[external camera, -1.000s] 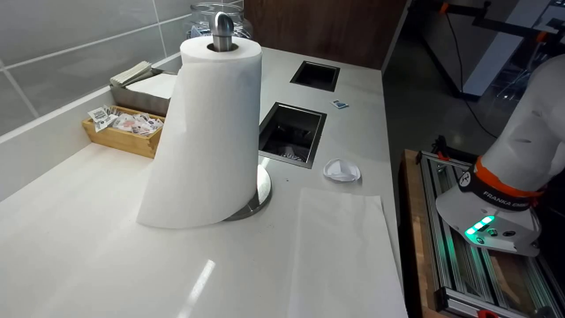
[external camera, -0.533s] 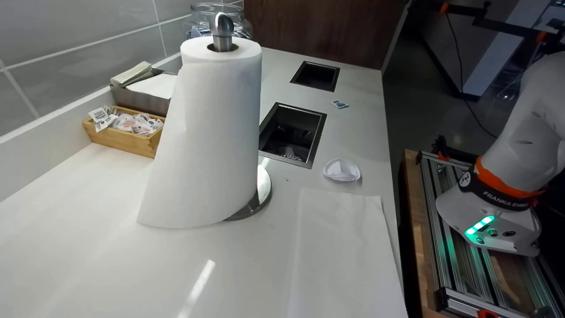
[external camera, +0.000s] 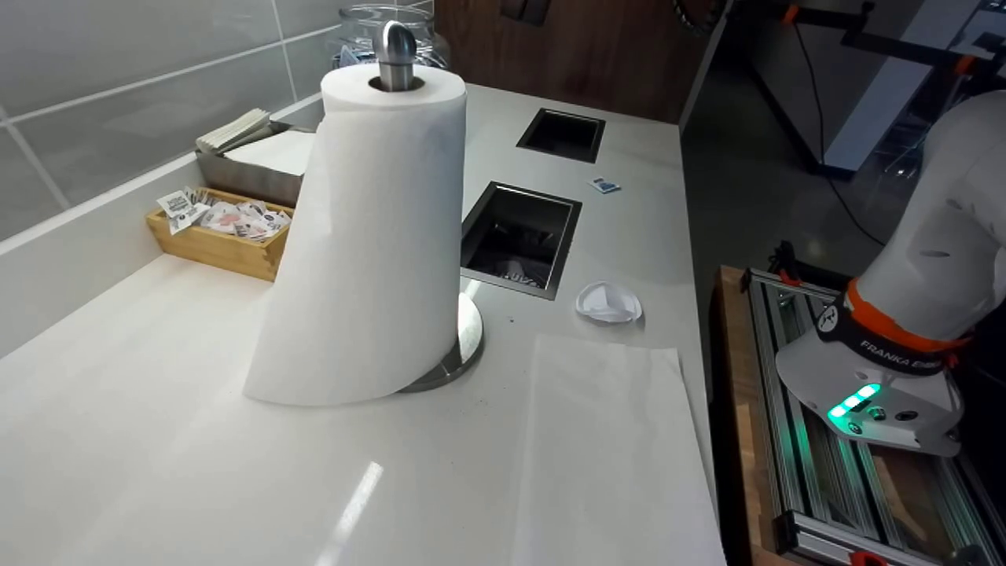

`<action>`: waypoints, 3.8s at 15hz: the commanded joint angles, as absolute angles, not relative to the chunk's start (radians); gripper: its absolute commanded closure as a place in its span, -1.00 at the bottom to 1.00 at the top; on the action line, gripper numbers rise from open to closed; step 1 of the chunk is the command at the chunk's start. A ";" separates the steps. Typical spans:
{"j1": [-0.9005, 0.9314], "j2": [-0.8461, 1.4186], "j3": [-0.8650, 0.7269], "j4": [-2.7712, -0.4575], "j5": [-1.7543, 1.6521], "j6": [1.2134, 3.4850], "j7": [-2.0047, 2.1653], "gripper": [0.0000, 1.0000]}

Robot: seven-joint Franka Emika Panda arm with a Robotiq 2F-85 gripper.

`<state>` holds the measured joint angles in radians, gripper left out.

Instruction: Remove the paper towel from the stand and put it on the cupboard

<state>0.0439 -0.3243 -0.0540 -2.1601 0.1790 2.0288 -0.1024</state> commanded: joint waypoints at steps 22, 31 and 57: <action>0.117 -0.118 -0.014 -2.076 0.571 2.116 -0.301 -1.00; 0.108 -0.086 -0.006 -2.068 0.563 2.107 -0.294 -0.48; 0.112 -0.107 0.033 -1.933 0.508 1.974 -0.294 0.79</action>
